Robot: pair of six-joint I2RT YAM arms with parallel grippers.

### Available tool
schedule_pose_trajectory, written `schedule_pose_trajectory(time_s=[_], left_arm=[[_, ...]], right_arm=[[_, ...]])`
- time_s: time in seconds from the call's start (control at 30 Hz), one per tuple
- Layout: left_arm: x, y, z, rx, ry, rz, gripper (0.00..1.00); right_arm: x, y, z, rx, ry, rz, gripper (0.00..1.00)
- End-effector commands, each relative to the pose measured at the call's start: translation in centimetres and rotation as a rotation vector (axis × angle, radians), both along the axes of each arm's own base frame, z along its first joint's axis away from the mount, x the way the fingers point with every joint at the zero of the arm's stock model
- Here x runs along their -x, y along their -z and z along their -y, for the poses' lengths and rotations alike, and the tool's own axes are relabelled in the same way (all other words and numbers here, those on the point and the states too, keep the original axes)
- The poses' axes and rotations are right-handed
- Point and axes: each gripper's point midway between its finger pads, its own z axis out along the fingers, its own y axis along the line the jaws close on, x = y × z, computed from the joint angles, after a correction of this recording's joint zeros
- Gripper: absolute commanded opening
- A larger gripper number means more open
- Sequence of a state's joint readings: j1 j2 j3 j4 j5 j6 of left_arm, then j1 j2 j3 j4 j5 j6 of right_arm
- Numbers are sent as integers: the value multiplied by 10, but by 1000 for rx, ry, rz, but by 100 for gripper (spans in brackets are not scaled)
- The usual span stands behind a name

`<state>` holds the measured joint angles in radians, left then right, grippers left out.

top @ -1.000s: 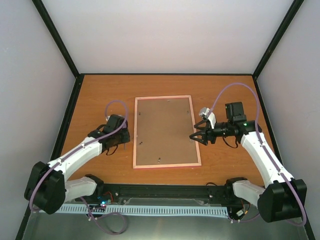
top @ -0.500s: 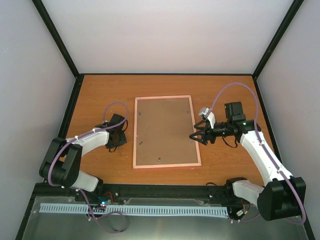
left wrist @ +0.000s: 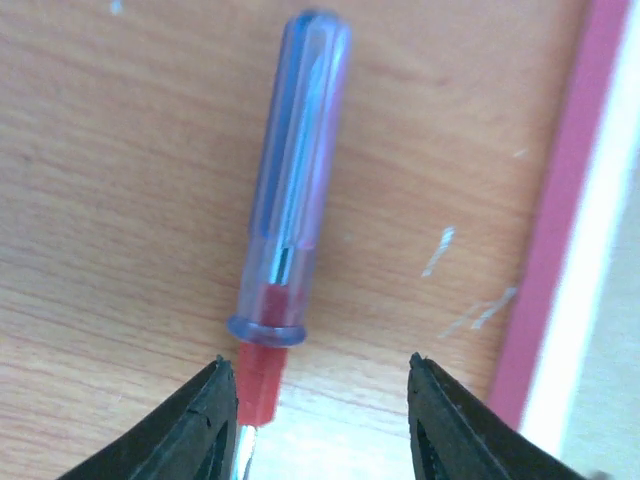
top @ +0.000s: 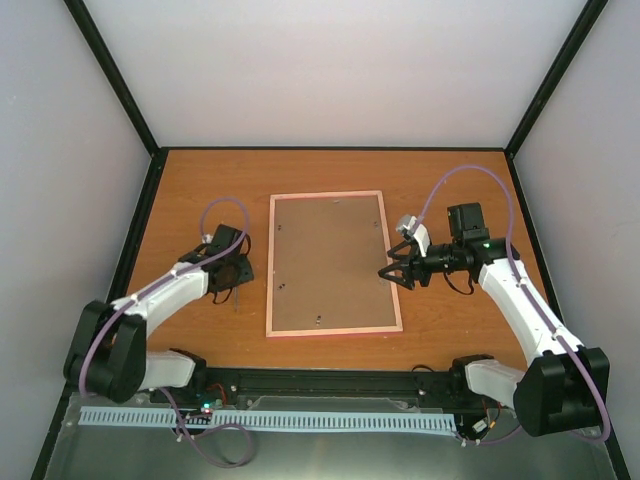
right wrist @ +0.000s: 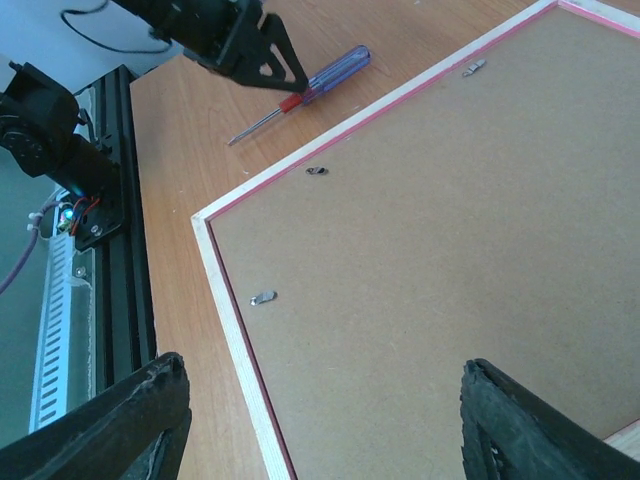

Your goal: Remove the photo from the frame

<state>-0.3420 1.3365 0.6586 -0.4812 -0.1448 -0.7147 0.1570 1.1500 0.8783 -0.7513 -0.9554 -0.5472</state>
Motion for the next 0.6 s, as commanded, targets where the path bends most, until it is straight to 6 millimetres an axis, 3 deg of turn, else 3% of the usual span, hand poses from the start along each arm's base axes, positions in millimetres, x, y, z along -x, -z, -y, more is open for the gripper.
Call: schedule_pose_trajectory(time_s=[0.0,0.13,0.27,0.37,0.47,0.57], left_arm=[[-19,-53,6,37,32,147,48],[-32,-102,27,112,162,292,50],[-35,-136,41,160,252,400,53],[-34,-155,37,146,258,475,55],[-33,-183,22,84,229,568,67],[-27,-206,12,54,208,666,89]], right_arm=[[-2,6,1,16,-2,6,72],[-3,15,2,45,-11,-4,69],[4,36,-3,193,-88,37,65],[17,58,-9,351,-156,106,64],[30,69,-13,430,-197,148,63],[44,74,-16,446,-242,156,63]])
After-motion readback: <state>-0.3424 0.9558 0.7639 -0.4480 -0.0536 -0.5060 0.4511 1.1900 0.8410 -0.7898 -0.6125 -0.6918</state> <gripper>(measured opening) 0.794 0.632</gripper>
